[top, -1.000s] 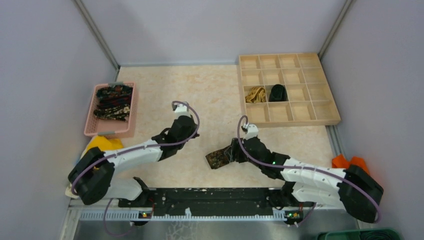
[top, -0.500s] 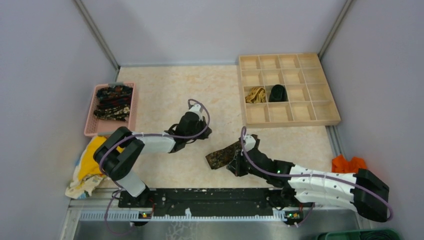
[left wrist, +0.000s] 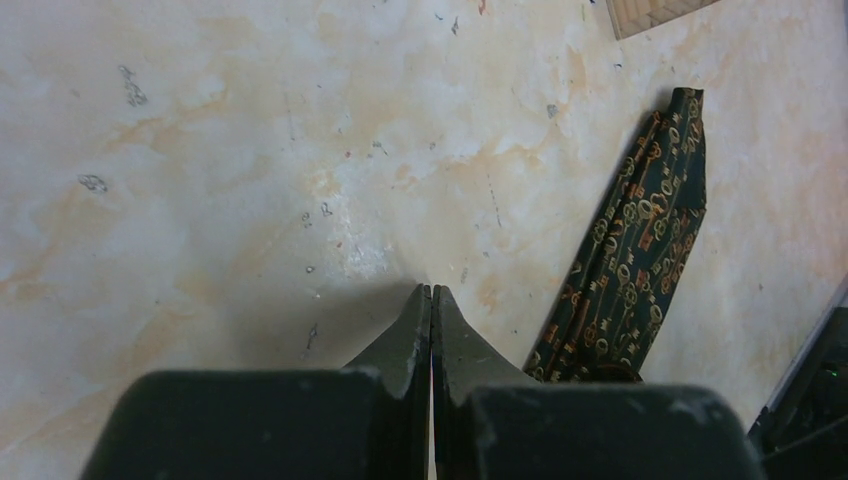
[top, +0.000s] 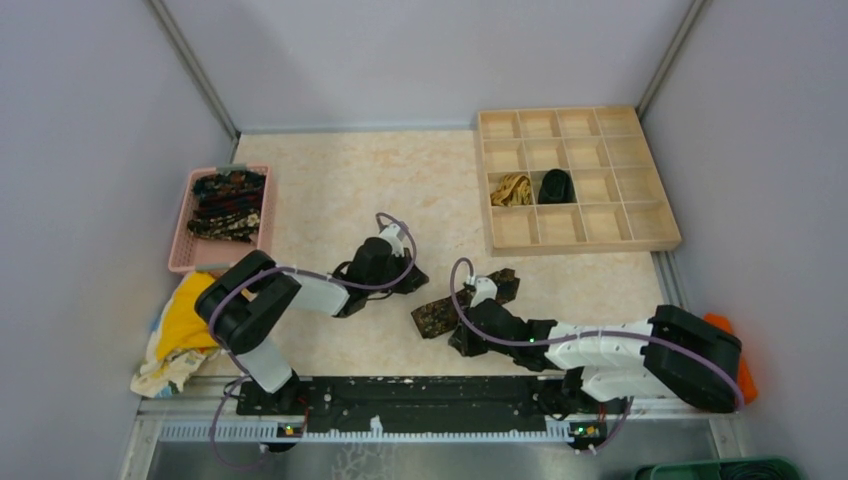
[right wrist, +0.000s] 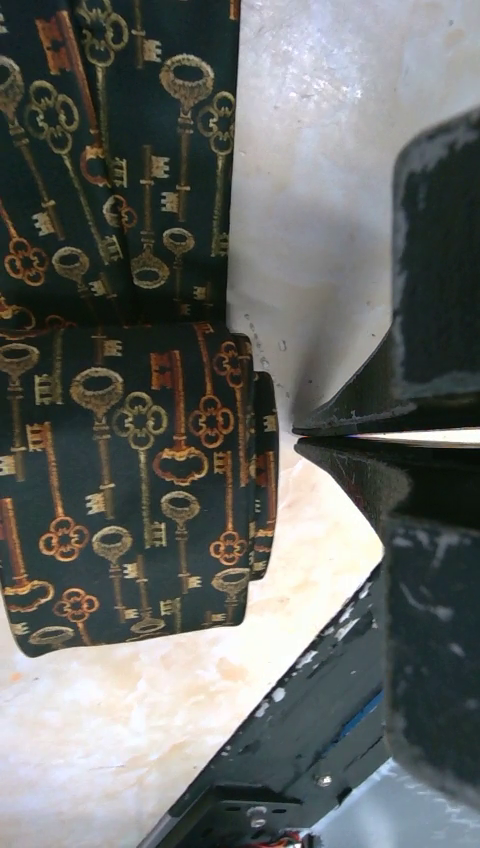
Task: Roll the ties
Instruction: Roll the tie at the center of the board.
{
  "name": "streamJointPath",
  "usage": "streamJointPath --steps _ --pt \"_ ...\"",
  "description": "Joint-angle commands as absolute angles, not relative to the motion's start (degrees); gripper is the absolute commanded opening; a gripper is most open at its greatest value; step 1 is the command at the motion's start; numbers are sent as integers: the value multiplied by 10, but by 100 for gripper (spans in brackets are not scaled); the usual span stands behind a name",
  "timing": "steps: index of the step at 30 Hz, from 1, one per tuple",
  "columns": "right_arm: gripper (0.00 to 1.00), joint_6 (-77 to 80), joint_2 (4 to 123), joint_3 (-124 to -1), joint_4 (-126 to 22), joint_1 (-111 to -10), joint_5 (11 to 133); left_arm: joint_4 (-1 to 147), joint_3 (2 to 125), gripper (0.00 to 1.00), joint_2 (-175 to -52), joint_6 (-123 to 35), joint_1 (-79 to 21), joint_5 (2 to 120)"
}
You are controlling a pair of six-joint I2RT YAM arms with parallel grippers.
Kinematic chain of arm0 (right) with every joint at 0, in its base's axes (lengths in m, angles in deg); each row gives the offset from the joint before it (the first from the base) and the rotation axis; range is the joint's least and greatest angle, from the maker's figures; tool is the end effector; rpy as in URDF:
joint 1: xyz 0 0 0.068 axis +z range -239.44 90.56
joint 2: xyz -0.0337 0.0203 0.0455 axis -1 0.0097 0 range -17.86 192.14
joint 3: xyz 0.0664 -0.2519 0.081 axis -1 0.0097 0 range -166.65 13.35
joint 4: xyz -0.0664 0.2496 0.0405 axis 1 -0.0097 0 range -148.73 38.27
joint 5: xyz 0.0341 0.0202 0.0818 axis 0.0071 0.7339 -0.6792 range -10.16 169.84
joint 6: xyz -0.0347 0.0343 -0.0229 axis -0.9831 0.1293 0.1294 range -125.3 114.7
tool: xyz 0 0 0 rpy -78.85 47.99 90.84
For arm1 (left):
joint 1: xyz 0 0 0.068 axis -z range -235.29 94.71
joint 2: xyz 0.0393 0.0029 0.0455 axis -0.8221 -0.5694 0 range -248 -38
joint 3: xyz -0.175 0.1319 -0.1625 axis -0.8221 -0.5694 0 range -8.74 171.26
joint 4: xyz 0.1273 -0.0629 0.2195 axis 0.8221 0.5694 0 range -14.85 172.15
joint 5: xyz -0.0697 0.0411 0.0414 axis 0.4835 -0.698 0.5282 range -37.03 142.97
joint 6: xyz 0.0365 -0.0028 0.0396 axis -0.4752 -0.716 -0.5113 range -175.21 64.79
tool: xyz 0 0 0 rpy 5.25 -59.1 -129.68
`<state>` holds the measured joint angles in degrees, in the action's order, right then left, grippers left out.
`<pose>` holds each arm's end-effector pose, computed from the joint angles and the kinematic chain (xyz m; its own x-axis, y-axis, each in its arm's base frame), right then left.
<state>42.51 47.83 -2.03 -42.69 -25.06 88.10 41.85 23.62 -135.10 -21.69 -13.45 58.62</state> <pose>0.0894 0.1745 0.1318 -0.8181 -0.0104 -0.5749 -0.3567 0.7934 0.4932 0.2248 -0.2058 0.1225 -0.7252 -0.0882 -0.6829 0.3910 0.7636 -0.5139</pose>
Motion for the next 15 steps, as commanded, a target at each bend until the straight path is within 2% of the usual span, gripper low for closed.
streamJointPath --steps 1,8,15 --pt "0 424 501 -35 -381 -245 916 401 199 0 -1378 -197 -131 621" --pt "0 400 511 -74 -409 -245 962 354 179 0 -1400 -165 -115 652" --pt "0 381 570 -110 -388 -245 949 338 174 0 -1409 -150 -98 671"
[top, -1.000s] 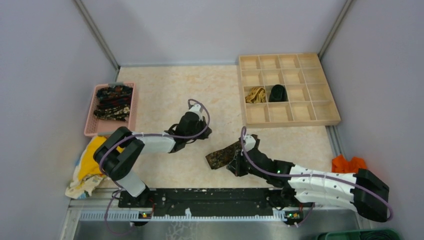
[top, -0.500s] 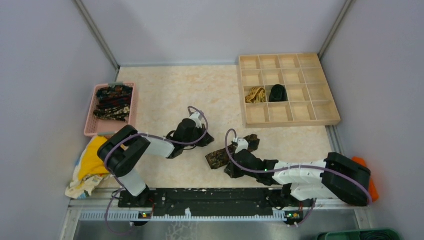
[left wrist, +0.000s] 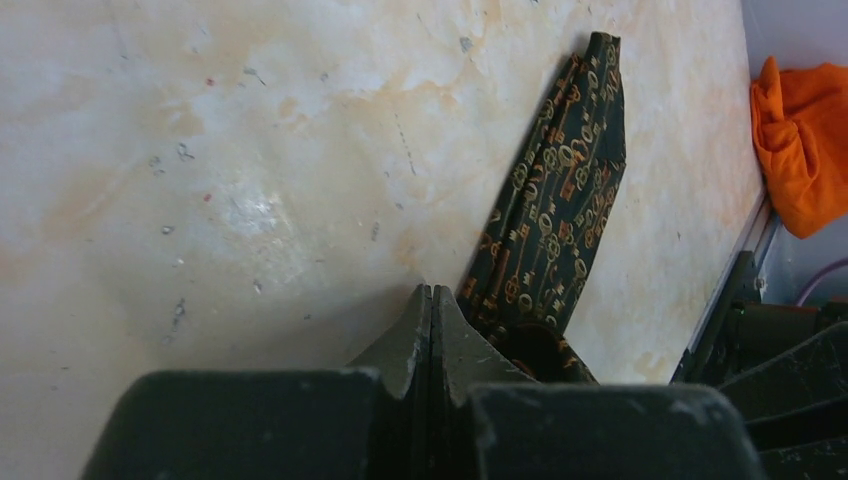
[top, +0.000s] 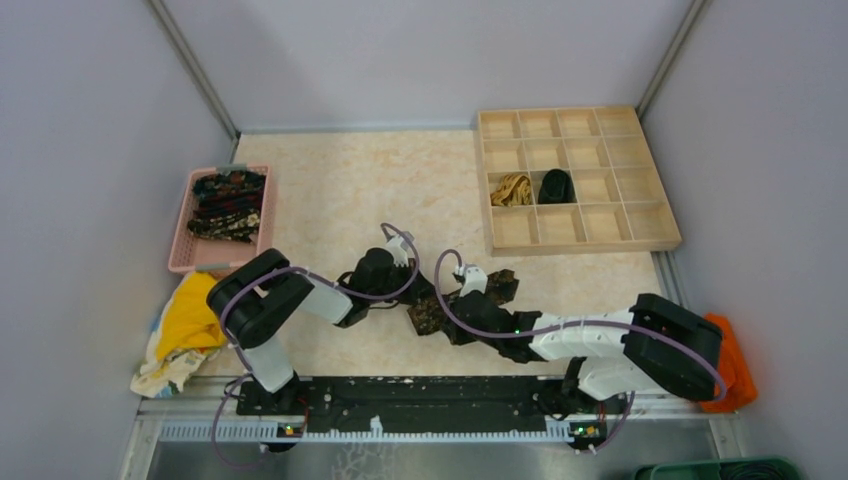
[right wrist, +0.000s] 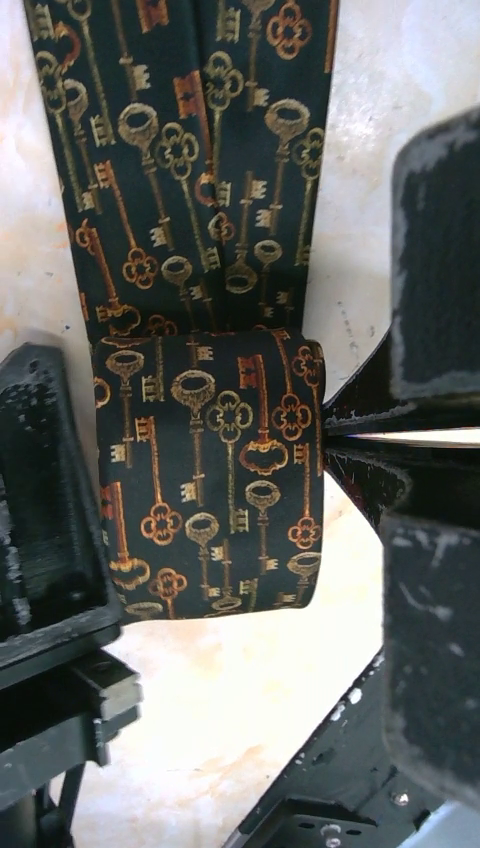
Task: Roll the ties
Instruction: Roll the tie at the center of the board.
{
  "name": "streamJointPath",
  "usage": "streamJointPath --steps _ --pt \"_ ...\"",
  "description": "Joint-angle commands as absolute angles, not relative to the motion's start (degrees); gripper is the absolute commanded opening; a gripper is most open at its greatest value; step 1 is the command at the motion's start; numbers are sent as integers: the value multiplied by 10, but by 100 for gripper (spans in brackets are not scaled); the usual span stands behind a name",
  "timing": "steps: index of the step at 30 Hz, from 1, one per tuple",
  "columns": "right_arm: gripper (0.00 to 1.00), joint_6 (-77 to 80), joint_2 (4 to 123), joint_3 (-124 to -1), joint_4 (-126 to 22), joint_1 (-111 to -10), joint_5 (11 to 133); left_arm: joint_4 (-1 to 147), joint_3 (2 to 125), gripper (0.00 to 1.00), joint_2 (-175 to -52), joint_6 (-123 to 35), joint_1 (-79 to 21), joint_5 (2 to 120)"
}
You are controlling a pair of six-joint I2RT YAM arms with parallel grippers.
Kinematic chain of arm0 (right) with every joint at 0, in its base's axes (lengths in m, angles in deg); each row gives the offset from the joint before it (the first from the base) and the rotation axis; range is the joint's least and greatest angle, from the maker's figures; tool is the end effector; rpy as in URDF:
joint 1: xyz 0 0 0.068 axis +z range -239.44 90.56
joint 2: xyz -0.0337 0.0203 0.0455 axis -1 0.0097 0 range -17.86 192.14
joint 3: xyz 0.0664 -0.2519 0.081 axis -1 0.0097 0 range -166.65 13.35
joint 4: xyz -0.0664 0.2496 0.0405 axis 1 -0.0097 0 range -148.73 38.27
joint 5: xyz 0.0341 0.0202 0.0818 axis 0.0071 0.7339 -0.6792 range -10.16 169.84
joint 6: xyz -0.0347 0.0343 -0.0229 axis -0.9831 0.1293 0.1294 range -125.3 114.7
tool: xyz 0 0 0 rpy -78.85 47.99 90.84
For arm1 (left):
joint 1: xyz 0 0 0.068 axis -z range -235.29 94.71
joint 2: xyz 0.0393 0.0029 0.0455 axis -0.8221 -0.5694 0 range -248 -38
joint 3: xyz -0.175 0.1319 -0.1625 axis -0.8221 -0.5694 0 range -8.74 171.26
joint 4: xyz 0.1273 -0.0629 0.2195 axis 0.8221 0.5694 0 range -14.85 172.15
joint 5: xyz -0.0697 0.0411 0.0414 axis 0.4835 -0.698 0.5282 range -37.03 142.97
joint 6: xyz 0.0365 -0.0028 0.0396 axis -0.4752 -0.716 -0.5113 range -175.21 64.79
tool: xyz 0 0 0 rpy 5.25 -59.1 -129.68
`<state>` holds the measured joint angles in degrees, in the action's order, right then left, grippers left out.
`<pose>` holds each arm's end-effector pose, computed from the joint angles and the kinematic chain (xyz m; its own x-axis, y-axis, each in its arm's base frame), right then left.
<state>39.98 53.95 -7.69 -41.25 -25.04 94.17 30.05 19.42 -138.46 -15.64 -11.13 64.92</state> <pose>0.1037 0.1962 0.1423 -0.7595 0.0080 -0.6504 -0.3590 0.8287 0.4294 0.2075 -0.2116 0.1083 -0.7712 -0.1197 -0.6253 0.4183 0.6450 -0.6395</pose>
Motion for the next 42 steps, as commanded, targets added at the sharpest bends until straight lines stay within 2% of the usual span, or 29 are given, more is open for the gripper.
streamJointPath --steps 1,8,14,19,25,29,30,32,34,36,42 --pt "0 379 576 -114 -388 -245 947 338 173 0 -1410 -149 -98 670" --pt "0 381 548 -105 -412 -245 940 388 190 0 -1404 -171 -97 619" --pt "0 374 461 -116 -511 -233 966 535 236 0 -1362 -150 -116 430" --pt "0 344 434 -190 -646 -200 1037 666 223 0 -1198 -81 -136 259" --pt "7 289 547 -343 -773 -154 1117 829 198 0 -947 -32 -135 160" --pt "39 253 651 -459 -841 -123 1190 871 172 0 -795 -53 -135 148" --pt "48 246 682 -479 -853 -118 1205 885 168 0 -770 -58 -135 146" --pt "59 229 720 -514 -864 -111 1211 910 168 0 -734 -59 -135 137" --pt "77 217 753 -539 -867 -108 1206 926 168 0 -716 -64 -135 124" --pt "81 207 782 -557 -868 -108 1202 938 167 0 -709 -65 -135 113" --pt "81 221 836 -577 -878 -108 1188 947 160 0 -705 -63 -135 110"
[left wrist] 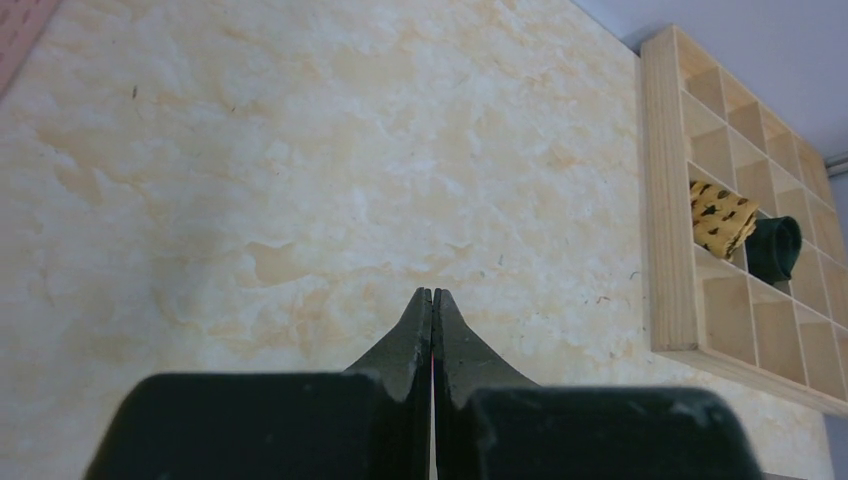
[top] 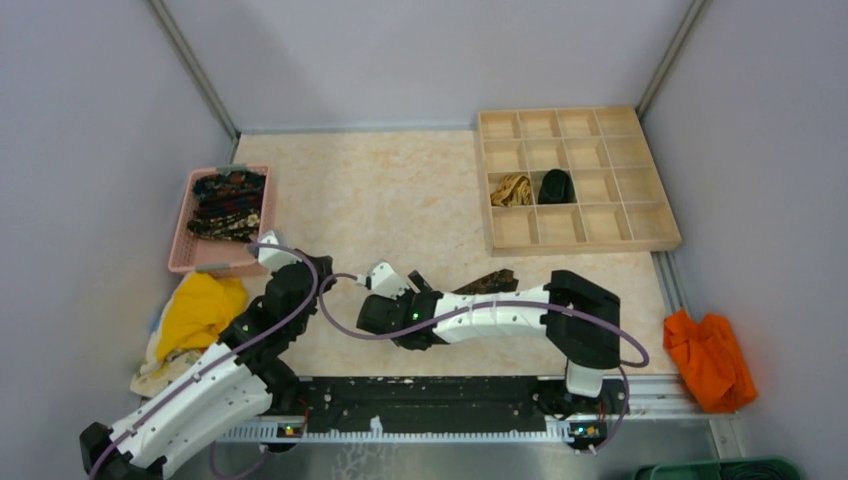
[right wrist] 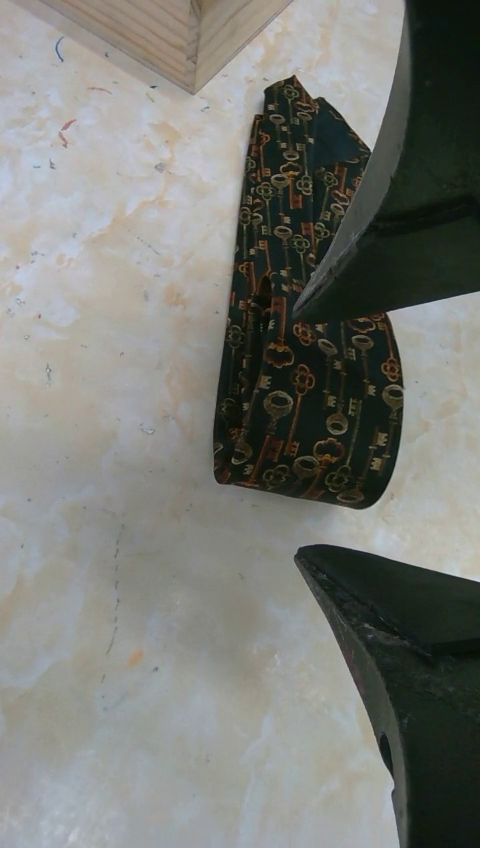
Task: Roll the ties
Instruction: Roll the tie at the center of the board.
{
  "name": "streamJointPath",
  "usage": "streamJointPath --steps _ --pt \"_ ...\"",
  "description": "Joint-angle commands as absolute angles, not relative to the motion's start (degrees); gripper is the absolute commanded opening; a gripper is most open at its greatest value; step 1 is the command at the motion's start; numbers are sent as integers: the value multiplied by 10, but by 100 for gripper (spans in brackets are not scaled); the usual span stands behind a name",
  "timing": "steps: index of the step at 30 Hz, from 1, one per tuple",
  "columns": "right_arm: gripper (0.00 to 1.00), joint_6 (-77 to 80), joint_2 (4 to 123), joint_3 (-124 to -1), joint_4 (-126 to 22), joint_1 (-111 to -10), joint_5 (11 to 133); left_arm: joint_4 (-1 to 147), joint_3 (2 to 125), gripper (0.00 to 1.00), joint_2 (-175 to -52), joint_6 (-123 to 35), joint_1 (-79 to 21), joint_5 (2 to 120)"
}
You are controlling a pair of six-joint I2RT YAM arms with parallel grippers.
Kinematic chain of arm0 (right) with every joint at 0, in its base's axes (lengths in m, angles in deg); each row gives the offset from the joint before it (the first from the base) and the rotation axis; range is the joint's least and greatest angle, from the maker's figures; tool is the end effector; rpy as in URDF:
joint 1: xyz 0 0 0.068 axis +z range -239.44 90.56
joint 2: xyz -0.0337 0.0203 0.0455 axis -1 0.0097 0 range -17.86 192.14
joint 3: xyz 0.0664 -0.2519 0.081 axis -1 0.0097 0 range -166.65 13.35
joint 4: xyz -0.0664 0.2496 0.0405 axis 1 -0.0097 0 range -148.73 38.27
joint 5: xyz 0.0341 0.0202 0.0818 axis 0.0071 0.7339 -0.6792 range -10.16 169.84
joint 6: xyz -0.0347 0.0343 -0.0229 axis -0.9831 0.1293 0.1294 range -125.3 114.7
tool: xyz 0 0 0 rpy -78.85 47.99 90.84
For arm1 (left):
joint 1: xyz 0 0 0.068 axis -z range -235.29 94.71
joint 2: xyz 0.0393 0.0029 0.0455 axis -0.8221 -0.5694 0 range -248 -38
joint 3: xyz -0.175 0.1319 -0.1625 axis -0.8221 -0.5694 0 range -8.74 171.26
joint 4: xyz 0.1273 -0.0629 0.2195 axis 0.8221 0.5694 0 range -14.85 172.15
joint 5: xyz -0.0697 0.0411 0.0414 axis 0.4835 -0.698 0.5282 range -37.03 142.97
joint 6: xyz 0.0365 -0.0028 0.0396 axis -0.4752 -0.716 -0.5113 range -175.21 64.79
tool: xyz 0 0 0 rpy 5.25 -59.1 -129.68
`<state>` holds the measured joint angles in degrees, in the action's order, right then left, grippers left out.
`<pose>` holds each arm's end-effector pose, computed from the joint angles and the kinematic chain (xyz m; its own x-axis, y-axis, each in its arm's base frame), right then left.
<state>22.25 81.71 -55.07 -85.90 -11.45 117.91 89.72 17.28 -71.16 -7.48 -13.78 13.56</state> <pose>0.0937 0.3350 0.2057 -0.4990 -0.5958 -0.6293 -0.5479 0.7795 -0.3036 0.1227 -0.0783 0.2495 -0.2385 -0.5524 -0.7987 -0.1577 0.8336 -0.5294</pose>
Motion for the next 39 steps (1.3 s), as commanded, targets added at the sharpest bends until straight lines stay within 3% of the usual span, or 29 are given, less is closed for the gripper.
streamJointPath --steps 1,13,31,35,39 --pt "81 225 840 -576 -877 -108 1185 947 159 0 -704 -62 -135 110" --pt "81 307 875 -537 -890 -127 1146 919 154 0 -699 -92 -135 101" --pt "82 364 879 -488 -886 -159 1197 878 157 0 -713 -123 -135 110" --pt "88 329 851 -487 -845 -139 1244 823 145 0 -746 -132 -135 128" --pt "88 301 786 -498 -813 -131 1272 732 150 0 -843 -149 -137 171"
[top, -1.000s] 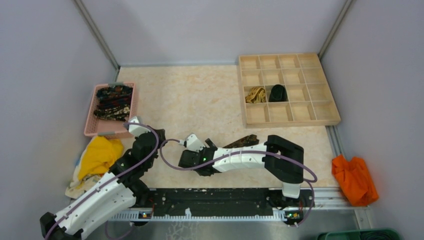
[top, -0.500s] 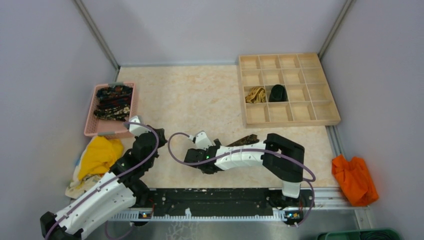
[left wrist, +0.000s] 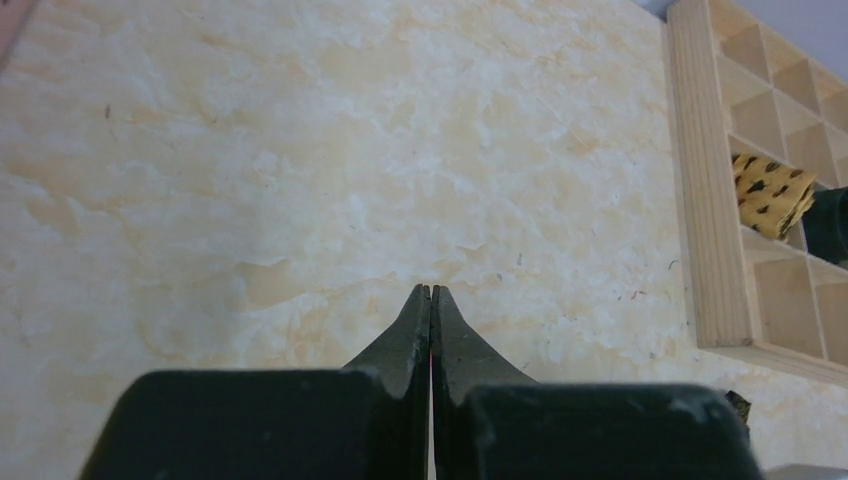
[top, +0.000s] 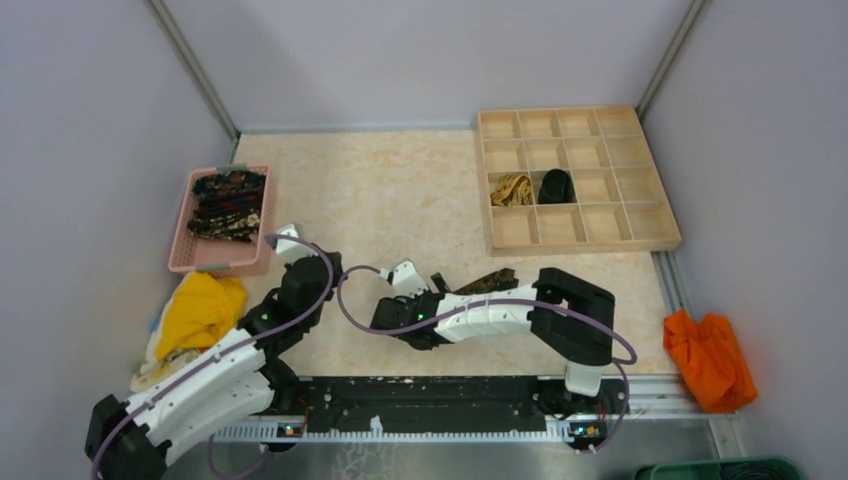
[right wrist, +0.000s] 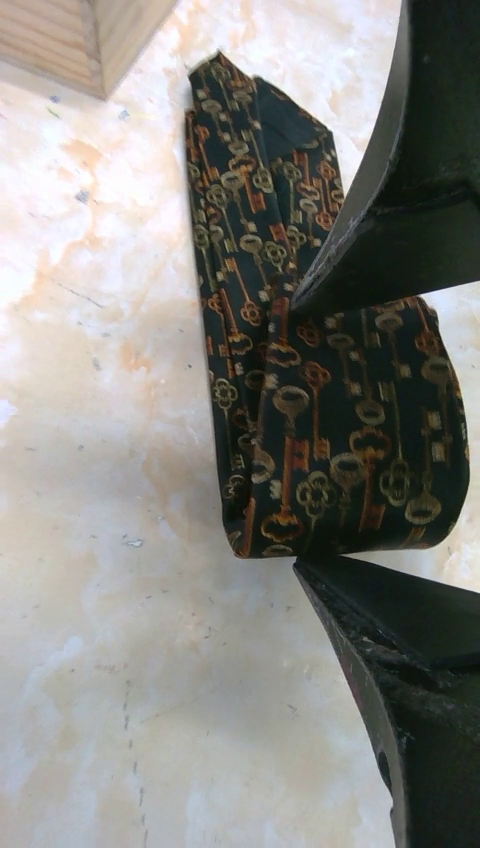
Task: Roll the ties
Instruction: Roll the tie at the center of the board.
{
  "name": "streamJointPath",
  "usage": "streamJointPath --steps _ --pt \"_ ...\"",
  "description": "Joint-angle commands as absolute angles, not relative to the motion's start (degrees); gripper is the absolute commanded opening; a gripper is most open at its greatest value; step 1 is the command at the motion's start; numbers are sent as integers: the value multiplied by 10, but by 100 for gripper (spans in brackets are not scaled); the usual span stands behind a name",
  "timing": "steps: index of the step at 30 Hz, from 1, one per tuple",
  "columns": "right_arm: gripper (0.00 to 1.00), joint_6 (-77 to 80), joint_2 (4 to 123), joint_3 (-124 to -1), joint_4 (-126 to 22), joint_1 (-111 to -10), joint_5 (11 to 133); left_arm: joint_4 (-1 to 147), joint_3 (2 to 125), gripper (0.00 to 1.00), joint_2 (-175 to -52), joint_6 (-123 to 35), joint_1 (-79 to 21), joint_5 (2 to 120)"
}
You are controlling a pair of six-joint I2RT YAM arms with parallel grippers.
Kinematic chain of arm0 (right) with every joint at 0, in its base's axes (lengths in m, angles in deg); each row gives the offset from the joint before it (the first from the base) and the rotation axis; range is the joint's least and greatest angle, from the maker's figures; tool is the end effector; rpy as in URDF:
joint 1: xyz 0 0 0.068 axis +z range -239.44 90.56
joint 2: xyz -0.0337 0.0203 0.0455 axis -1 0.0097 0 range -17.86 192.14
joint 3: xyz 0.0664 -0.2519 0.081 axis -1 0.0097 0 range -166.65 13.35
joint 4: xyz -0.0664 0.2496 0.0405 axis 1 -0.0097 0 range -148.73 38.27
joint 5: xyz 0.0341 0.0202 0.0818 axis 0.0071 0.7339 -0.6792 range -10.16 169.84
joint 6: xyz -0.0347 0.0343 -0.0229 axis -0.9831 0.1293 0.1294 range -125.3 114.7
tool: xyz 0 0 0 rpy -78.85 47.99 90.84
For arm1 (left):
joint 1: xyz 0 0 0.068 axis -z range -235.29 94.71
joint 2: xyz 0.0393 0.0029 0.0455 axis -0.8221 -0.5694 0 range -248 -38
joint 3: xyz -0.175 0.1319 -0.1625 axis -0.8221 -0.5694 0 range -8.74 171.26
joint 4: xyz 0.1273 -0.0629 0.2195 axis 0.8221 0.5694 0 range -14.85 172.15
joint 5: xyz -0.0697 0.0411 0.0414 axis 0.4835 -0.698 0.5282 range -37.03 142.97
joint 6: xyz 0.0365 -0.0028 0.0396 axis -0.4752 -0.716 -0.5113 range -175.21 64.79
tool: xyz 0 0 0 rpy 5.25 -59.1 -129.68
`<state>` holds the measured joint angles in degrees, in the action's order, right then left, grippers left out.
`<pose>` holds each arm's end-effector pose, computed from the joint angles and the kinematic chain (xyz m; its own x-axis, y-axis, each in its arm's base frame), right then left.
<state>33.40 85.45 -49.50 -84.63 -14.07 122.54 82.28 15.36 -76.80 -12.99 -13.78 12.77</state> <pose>0.1079 0.3178 0.1611 -0.6028 -0.4900 -0.6297 -0.3655 0.8711 -0.3280 0.1354 -0.0890 0.2372 -0.2450 -0.4686 -0.8488 -0.1445 0.8833 -0.4459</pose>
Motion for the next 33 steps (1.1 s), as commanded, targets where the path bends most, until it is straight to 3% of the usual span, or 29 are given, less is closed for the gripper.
streamJointPath --steps 1,7,9,11,14,17,24,33 --pt "88 300 764 -499 -815 -128 1276 718 160 0 -874 -149 -137 181" --pt "87 371 619 -456 -902 -106 1266 668 231 0 -1056 -149 -163 261" --pt "78 406 568 -411 -911 -102 1238 634 245 0 -1106 -152 -183 315" --pt "62 432 519 -358 -897 -101 1194 605 264 0 -1158 -160 -193 368" --pt "23 457 460 -272 -834 -101 1126 601 309 0 -1233 -179 -194 430" --pt "0 476 429 -201 -762 -101 1075 580 340 0 -1303 -208 -195 489" --pt "0 494 482 -157 -692 -101 1058 523 363 0 -1407 -230 -194 674" --pt "0 488 598 -156 -632 -156 1037 477 277 0 -1409 -205 -173 706"
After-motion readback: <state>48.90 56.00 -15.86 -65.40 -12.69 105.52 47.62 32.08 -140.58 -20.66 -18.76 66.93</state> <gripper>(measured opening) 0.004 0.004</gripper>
